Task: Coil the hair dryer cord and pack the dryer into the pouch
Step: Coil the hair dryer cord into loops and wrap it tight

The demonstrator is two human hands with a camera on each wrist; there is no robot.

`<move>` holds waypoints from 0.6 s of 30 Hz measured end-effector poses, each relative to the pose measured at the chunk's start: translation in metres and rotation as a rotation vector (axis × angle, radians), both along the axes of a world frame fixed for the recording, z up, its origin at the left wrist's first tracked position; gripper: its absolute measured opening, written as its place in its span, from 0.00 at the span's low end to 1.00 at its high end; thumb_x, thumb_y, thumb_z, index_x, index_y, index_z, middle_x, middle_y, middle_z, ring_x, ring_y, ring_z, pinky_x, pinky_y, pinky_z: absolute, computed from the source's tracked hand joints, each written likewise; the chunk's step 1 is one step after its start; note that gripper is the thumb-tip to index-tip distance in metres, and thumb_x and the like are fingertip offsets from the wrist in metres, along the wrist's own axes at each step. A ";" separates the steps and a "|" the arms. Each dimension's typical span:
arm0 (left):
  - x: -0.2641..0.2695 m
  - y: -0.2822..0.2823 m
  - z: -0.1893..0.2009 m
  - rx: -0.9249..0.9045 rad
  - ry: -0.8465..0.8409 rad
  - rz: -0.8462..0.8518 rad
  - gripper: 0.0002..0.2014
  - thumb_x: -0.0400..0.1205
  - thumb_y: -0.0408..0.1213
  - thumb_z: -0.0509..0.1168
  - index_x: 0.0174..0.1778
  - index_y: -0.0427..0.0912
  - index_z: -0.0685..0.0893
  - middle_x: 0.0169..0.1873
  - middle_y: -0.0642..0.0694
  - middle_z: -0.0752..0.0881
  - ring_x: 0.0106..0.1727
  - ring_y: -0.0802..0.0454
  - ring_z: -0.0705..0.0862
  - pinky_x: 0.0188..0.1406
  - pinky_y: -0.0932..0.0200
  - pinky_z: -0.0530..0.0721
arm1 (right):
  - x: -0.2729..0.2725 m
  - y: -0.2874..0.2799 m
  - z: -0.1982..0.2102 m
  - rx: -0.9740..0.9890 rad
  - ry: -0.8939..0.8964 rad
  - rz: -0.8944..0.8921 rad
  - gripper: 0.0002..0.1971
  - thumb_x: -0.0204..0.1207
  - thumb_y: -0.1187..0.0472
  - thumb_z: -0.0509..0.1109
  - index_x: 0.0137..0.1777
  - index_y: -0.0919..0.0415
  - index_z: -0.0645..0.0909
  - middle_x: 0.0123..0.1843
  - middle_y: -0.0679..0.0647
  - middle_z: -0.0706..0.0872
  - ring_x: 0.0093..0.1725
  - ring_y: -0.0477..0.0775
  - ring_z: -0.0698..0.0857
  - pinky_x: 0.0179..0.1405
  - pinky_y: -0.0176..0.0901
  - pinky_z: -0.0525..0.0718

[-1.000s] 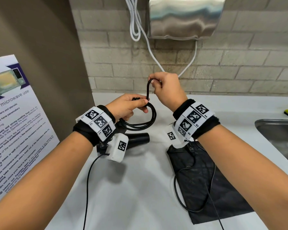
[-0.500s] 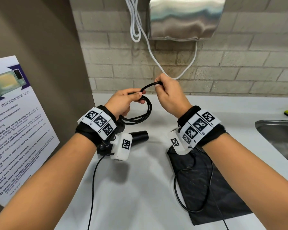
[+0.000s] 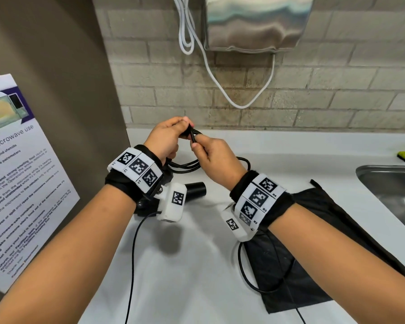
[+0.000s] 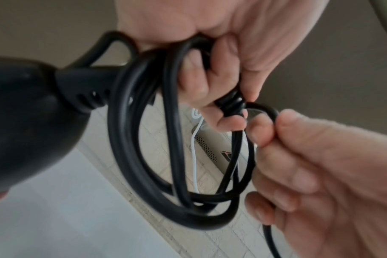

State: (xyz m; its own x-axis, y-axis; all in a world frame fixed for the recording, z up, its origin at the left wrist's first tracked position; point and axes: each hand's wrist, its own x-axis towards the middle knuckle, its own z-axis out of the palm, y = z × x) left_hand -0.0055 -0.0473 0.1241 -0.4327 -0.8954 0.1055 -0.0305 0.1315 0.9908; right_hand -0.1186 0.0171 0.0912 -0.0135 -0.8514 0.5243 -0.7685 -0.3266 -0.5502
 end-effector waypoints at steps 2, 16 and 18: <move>0.000 0.000 -0.001 -0.002 0.003 -0.006 0.13 0.86 0.41 0.54 0.38 0.48 0.78 0.32 0.47 0.80 0.11 0.62 0.56 0.14 0.72 0.52 | -0.001 -0.002 -0.006 0.004 0.044 -0.028 0.07 0.82 0.63 0.57 0.43 0.60 0.73 0.29 0.53 0.71 0.30 0.52 0.70 0.33 0.42 0.64; -0.003 0.005 -0.001 -0.062 0.011 0.078 0.07 0.82 0.34 0.63 0.37 0.47 0.79 0.33 0.46 0.80 0.07 0.62 0.61 0.09 0.74 0.56 | -0.029 0.008 -0.016 0.030 0.105 -0.045 0.10 0.81 0.67 0.58 0.54 0.69 0.80 0.49 0.62 0.83 0.48 0.56 0.79 0.50 0.41 0.73; -0.002 0.002 -0.002 -0.081 0.013 0.100 0.08 0.82 0.34 0.63 0.37 0.47 0.80 0.34 0.46 0.80 0.08 0.62 0.62 0.09 0.74 0.57 | -0.043 0.015 -0.020 0.114 0.129 -0.124 0.11 0.82 0.66 0.57 0.54 0.67 0.80 0.51 0.62 0.84 0.50 0.59 0.81 0.51 0.44 0.75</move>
